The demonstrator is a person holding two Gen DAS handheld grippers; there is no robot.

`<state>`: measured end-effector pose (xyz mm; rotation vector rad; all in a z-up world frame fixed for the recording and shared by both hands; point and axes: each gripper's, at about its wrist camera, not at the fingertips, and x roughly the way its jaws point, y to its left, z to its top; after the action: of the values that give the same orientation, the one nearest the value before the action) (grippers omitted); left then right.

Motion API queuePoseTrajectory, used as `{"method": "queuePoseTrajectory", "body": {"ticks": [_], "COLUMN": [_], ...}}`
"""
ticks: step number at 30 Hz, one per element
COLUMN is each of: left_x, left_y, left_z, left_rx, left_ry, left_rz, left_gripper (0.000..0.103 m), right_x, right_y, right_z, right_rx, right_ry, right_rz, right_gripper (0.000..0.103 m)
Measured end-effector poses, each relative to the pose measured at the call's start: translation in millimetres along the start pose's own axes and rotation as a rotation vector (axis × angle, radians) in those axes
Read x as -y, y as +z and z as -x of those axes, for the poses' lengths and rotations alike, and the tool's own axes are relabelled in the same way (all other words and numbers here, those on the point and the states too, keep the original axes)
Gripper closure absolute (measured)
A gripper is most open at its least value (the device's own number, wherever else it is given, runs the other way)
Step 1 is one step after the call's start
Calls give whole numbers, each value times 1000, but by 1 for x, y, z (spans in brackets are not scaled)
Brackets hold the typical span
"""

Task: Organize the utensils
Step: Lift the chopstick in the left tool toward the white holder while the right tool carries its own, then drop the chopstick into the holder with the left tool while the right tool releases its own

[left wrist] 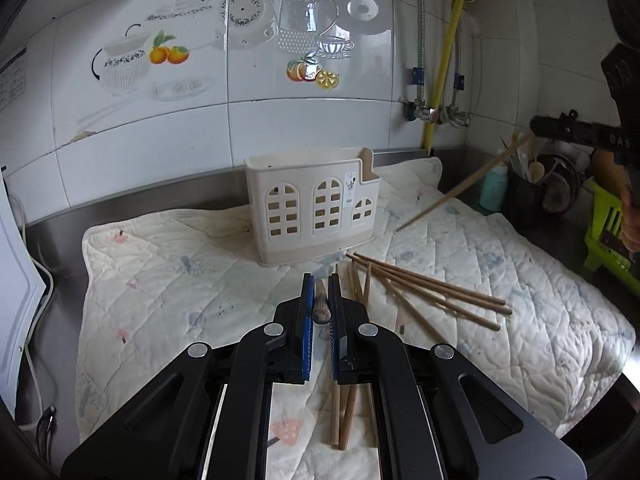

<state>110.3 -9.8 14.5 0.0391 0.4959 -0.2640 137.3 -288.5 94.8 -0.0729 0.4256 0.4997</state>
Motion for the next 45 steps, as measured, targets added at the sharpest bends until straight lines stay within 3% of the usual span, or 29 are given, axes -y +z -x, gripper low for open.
{"method": "queuePoseTrajectory", "body": {"ticks": [9, 14, 20, 24, 25, 27, 32, 38, 45], "left_x": [-6, -8, -9, -3, 0, 4, 7, 4, -9], "left_y": [43, 75, 127, 164, 174, 189, 226, 243, 229], "left_z": [-8, -7, 3, 13, 13, 12, -2, -38, -72], "left_rx": [35, 57, 127, 211, 234, 263, 339, 356, 323], "left_ry": [7, 5, 30, 48, 57, 73, 110, 127, 137], "left_rz": [-9, -33, -72, -98, -111, -131, -138, -103, -51], "left_gripper": [98, 98, 98, 98, 98, 98, 98, 98, 98], "right_x": [3, 2, 1, 2, 4, 5, 13, 19, 28], "right_y": [79, 102, 99, 94, 92, 90, 86, 75, 52], "right_z": [-34, -83, -129, -144, -146, -143, -123, -101, -90], "right_rx": [49, -65, -181, -201, -200, -177, -109, -70, -64], "right_ry": [-49, -73, -63, -74, -68, -74, -86, -77, -71], "right_rz": [39, 67, 82, 74, 66, 58, 56, 58, 50], "right_gripper": [96, 96, 96, 95, 92, 76, 65, 64, 62]}}
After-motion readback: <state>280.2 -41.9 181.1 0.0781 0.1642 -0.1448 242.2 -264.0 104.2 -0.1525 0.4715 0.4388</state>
